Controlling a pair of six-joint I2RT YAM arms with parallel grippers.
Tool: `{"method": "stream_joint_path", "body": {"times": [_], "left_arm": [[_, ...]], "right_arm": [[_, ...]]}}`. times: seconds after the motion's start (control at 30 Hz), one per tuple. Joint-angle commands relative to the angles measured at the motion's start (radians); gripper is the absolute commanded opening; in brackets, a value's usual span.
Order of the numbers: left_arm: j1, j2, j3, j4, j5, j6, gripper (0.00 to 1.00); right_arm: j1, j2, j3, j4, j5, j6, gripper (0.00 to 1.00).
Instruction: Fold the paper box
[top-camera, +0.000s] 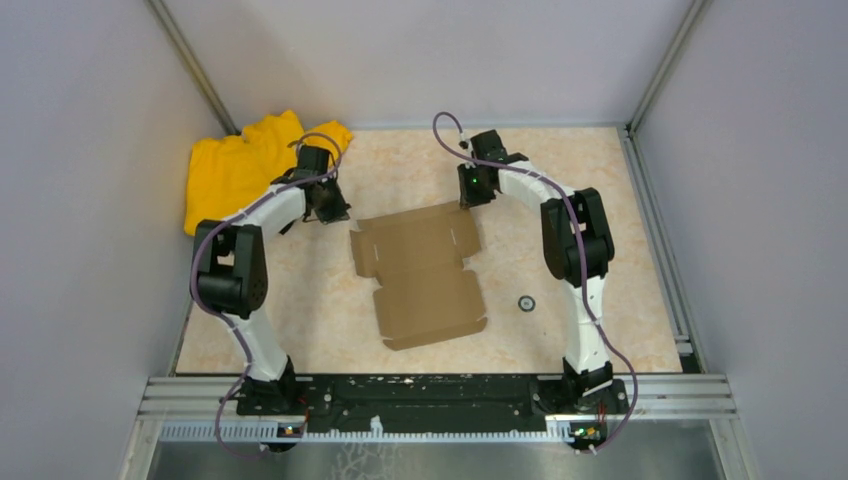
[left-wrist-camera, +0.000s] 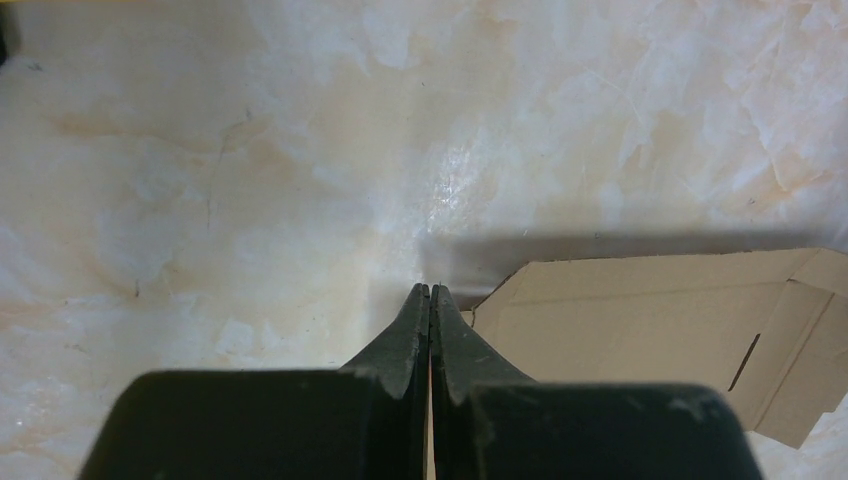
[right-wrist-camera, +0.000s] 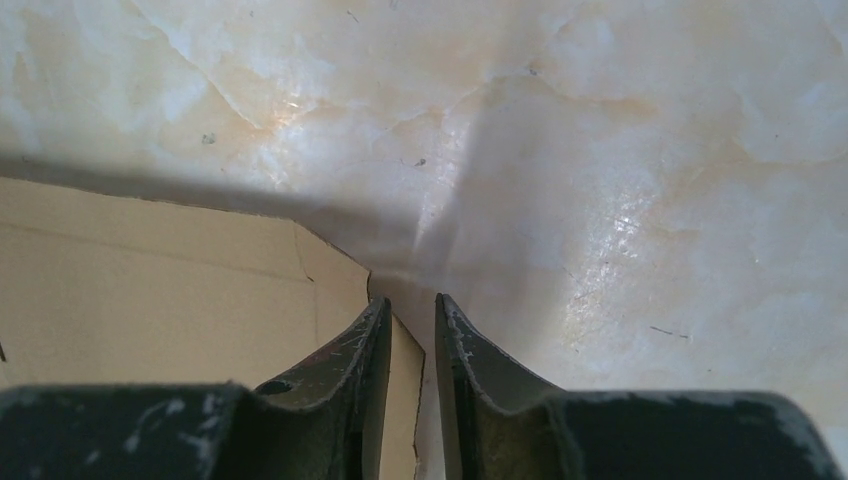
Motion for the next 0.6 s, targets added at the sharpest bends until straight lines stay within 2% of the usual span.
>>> {"method": "stream_joint_path", "body": {"times": [0.0,0.57], "left_arm": [[-0.011,0.023,-0.012,0.032,0.043,-0.003,0.00],[-0.017,0.055,-0.011,0.041,0.045,-0.003,0.00]], "right_arm": [[-0.014,-0.082,-0.018,0.044,0.033,0.030,0.23],[-0.039,-0.081,-0.026,0.074,0.011,0.048,0.15]]}}
